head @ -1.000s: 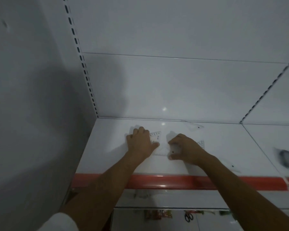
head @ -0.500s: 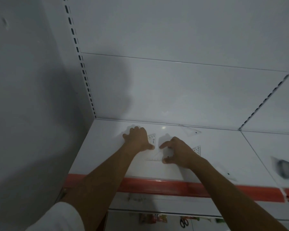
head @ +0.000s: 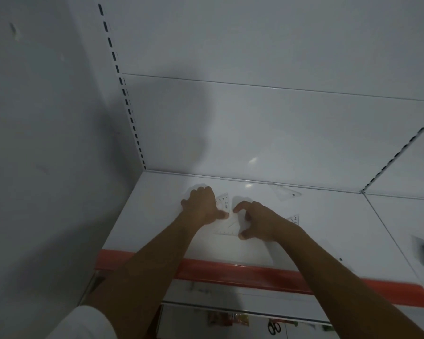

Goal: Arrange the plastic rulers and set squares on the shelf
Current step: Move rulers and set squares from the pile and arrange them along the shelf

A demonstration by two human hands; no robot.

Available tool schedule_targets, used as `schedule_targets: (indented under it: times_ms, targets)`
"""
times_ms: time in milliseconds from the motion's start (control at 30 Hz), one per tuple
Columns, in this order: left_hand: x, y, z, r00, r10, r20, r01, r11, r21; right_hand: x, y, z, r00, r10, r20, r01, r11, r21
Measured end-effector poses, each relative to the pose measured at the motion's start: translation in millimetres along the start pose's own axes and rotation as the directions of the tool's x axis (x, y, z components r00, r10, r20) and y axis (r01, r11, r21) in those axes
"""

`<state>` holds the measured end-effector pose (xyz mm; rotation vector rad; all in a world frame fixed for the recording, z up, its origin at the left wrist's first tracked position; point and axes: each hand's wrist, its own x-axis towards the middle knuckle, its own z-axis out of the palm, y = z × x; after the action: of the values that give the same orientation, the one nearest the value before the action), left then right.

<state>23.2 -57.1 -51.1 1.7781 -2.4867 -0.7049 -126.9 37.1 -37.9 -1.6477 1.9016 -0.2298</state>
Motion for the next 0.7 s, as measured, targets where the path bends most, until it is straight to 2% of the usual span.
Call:
schedule_targets:
  times_ms: [167,400,533,700]
  targets:
    - [-1.7,3.3,-2.7,1.000,-0.015,0.014,0.015,1.000,-0.003,-0.1,0.0,-2.1,1.000,0.006,0.028,-0.005,1.000,-0.024]
    - [-9.3,3.7,-5.0,1.000,0.002,-0.009,-0.002,1.000,-0.003,12.3,-14.8,-15.9,0.974,0.120,0.190,-0.091,0.984,-0.156]
    - [-11.3,-4.5,-10.0,0.996,0.080,0.042,-0.079,0.997,-0.023,16.1,-13.7,-17.7,0.965,0.149,0.217,-0.114,0.979,-0.168]
    - [-20.3,-6.7,-20.6,0.990,0.112,0.091,-0.108,0.993,-0.052,16.5,-7.9,-16.2,0.969,0.135,0.207,-0.108,0.985,-0.136]
